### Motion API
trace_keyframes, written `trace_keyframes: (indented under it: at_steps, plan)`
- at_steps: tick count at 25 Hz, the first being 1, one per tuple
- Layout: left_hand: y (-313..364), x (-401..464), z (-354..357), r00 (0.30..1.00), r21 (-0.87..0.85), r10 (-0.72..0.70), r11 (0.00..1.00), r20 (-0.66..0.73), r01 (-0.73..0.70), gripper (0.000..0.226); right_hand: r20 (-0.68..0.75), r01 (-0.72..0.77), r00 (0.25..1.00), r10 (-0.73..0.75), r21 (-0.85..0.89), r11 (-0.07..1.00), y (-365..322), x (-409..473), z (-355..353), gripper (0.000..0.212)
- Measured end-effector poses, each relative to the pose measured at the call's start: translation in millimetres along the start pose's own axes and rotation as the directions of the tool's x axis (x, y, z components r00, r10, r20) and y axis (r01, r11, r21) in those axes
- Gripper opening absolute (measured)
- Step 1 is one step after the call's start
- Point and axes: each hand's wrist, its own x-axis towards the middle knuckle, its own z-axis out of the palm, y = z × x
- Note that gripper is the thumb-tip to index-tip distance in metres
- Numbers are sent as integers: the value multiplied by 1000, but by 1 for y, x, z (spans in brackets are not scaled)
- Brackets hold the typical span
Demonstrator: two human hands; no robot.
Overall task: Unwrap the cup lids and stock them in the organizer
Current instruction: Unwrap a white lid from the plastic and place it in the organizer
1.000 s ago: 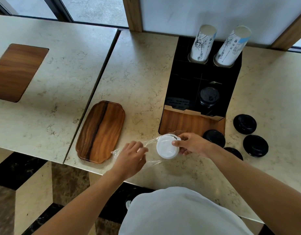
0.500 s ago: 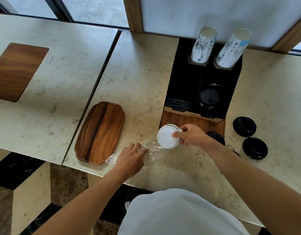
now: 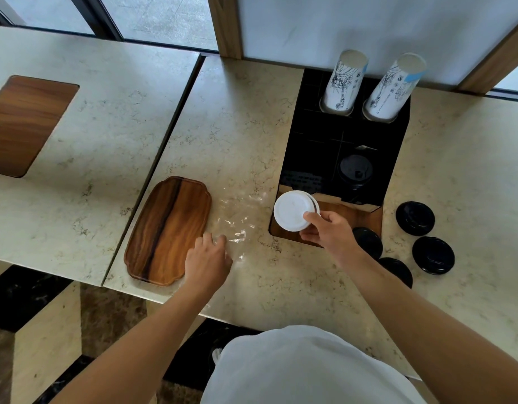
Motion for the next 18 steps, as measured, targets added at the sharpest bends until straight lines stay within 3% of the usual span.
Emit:
trace_keyframes:
  at_steps: [8, 10, 12, 14, 16, 18]
  plan:
    - [4, 11, -6, 997, 11, -83, 997, -6, 83, 35, 87, -90, 994, 71, 235, 968, 17, -6, 5, 43]
    - [7, 11, -10, 994, -58, -63, 997, -87, 58, 33, 108, -92, 992, 70, 222, 971, 17, -8, 6, 40]
    - [17, 12, -16, 981, -231, -27, 973, -195, -19, 29, 126, -119, 988, 90, 250, 961, 15, -11, 8, 42]
    - [34, 16, -24, 983, -533, -66, 845, -170, -35, 28, 147, -164, 982, 122, 322, 933, 12, -14, 9, 40]
    - [56, 23, -36, 991, -807, -128, 579, 46, 112, 48, 172, -194, 975, 138, 364, 911, 9, -19, 11, 40]
    - [76, 27, -45, 965, -909, -128, 326, 230, 259, 67, 186, -202, 972, 147, 326, 923, 6, -23, 13, 43]
